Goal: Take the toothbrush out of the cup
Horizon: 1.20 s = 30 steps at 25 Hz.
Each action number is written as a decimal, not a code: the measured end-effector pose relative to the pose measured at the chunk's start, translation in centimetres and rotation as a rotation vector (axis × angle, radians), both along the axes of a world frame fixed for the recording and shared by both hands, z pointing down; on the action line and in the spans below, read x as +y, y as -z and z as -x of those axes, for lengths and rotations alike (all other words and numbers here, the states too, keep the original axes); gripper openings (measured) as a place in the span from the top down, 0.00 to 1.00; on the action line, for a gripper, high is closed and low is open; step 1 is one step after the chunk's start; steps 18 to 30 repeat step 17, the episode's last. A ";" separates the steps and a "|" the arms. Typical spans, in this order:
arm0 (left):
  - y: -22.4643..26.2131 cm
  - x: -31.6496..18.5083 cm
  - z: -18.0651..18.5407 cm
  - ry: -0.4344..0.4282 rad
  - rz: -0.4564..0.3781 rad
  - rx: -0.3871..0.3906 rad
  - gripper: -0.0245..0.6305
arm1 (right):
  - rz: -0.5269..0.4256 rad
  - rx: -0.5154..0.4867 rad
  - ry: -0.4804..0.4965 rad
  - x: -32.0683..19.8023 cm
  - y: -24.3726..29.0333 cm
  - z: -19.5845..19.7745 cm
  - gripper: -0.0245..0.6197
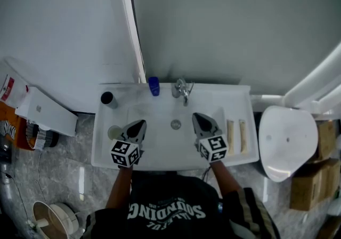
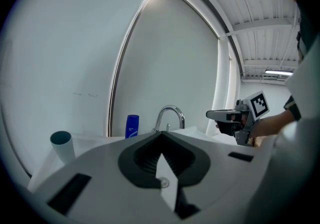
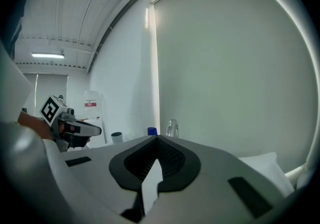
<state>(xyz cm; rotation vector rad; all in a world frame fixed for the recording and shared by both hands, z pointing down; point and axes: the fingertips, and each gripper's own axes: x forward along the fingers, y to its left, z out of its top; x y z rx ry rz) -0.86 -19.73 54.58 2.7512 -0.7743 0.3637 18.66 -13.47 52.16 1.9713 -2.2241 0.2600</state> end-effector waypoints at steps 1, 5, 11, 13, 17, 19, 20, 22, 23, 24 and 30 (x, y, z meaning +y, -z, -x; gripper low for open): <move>0.0 -0.1 0.1 0.003 -0.006 0.002 0.96 | -0.001 0.003 -0.002 0.0 -0.1 -0.1 0.97; 0.3 -0.1 0.1 0.007 -0.021 0.011 0.96 | 0.007 0.007 0.000 0.3 -0.5 -0.1 0.97; 0.3 0.3 -0.2 -0.008 -0.021 0.008 0.96 | 0.001 0.008 -0.004 0.5 -0.4 -0.5 0.97; 0.3 0.2 -0.1 -0.008 -0.024 0.006 0.96 | 0.003 0.005 -0.008 0.5 -0.2 -0.6 0.97; 0.5 0.1 0.1 -0.008 -0.022 0.006 0.96 | 0.011 0.007 -0.008 0.4 0.3 -0.7 0.97; 0.5 0.1 0.1 -0.008 -0.022 0.006 0.96 | 0.011 0.007 -0.008 0.4 0.3 -0.7 0.97; 0.5 0.1 0.1 -0.008 -0.022 0.006 0.96 | 0.011 0.007 -0.008 0.4 0.3 -0.7 0.97; 0.5 0.1 0.1 -0.008 -0.022 0.006 0.96 | 0.011 0.007 -0.008 0.4 0.3 -0.7 0.97; 0.5 0.1 0.1 -0.008 -0.022 0.006 0.96 | 0.011 0.007 -0.008 0.4 0.3 -0.7 0.97; 0.5 0.1 0.1 -0.008 -0.022 0.006 0.96 | 0.011 0.007 -0.008 0.4 0.3 -0.7 0.97; 0.5 0.1 0.1 -0.008 -0.022 0.006 0.96 | 0.011 0.007 -0.008 0.4 0.3 -0.7 0.97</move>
